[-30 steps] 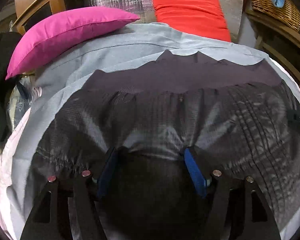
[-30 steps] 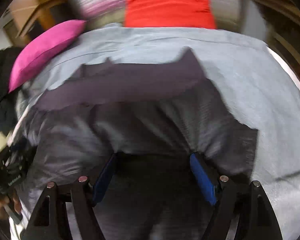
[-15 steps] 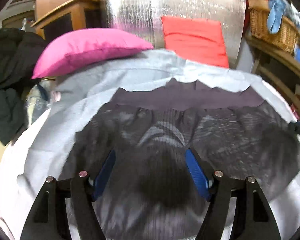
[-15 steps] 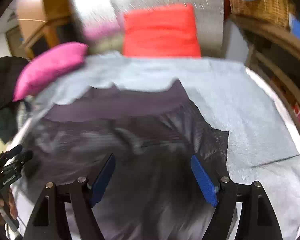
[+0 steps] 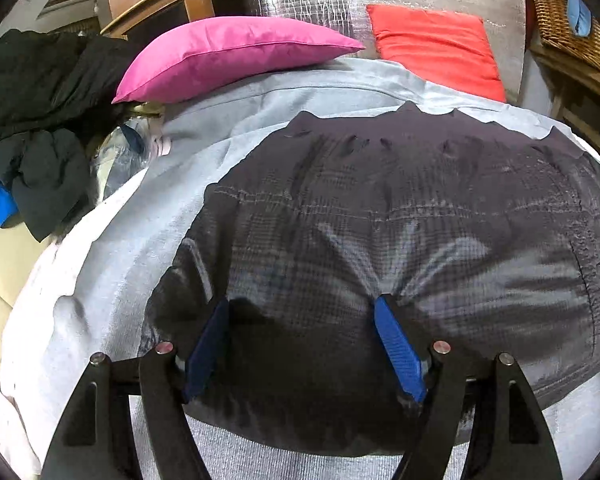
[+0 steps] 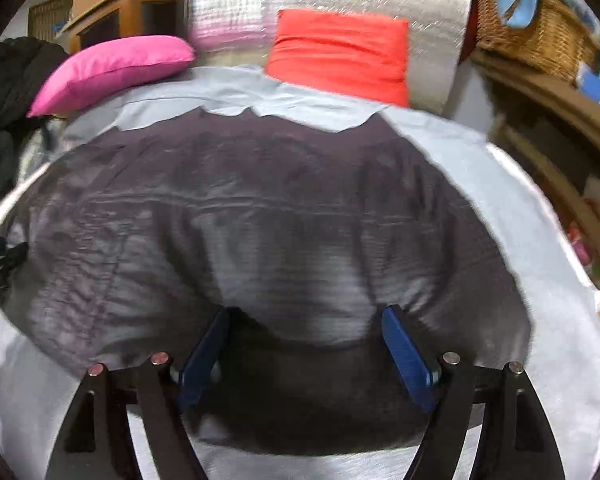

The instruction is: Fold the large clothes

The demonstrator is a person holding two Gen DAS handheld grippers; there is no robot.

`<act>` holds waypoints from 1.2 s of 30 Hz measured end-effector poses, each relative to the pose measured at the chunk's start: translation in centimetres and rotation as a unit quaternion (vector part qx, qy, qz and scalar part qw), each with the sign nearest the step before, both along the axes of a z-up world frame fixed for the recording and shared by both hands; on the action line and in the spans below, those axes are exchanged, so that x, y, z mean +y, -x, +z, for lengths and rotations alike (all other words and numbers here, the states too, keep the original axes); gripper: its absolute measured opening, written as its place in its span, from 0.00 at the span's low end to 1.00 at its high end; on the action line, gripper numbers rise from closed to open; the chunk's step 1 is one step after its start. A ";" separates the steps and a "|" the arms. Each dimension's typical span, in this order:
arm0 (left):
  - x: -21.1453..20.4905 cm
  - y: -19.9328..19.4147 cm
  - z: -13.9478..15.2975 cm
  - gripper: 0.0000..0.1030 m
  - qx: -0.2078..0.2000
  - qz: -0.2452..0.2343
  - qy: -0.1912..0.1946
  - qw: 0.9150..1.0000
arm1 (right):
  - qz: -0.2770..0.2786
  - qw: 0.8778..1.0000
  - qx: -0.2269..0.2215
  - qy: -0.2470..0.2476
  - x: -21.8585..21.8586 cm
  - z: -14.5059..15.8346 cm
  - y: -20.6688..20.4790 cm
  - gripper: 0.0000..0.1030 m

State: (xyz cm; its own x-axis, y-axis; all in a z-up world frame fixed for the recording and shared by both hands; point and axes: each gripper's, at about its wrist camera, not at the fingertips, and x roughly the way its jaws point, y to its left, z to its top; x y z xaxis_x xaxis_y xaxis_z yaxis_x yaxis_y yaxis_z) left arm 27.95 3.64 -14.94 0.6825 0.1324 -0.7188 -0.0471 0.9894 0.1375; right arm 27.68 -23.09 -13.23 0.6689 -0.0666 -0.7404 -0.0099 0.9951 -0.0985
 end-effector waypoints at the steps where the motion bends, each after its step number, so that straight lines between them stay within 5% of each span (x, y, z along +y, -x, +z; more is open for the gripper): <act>1: 0.1 0.0 0.0 0.74 0.000 0.001 0.002 1.000 | -0.002 1.000 0.003 0.001 0.0 -0.1 0.0 0.79; 5: 0.5 0.8 1.9 0.74 -0.003 0.015 0.017 1.000 | -0.011 1.000 0.008 -0.009 -0.4 0.4 0.0 0.79; 8: 0.2 2.2 4.3 0.74 -0.043 0.020 0.043 0.998 | -0.022 0.999 0.003 -0.030 -1.0 2.5 0.1 0.81; 11: -2.4 2.1 6.0 0.74 -0.052 -0.012 0.061 0.997 | -0.006 0.999 -0.027 -0.040 0.1 5.3 -0.5 0.81; 14: -5.6 1.1 6.0 0.74 -0.042 -0.043 0.059 0.997 | 0.028 0.999 -0.010 -0.035 2.1 6.5 -3.6 0.81; 22: -8.5 -2.3 0.2 0.77 0.024 -0.039 0.015 0.999 | 0.010 0.995 0.097 0.012 2.9 0.8 -10.2 0.84; 29: -8.5 -3.0 0.0 0.80 0.031 -0.042 0.007 0.999 | -0.003 0.995 0.102 0.009 2.2 -0.3 -11.2 0.91; 36: -3.9 1.1 4.7 0.79 -0.036 -0.017 0.041 0.998 | -0.005 1.000 0.023 -0.020 1.1 4.1 -6.7 0.93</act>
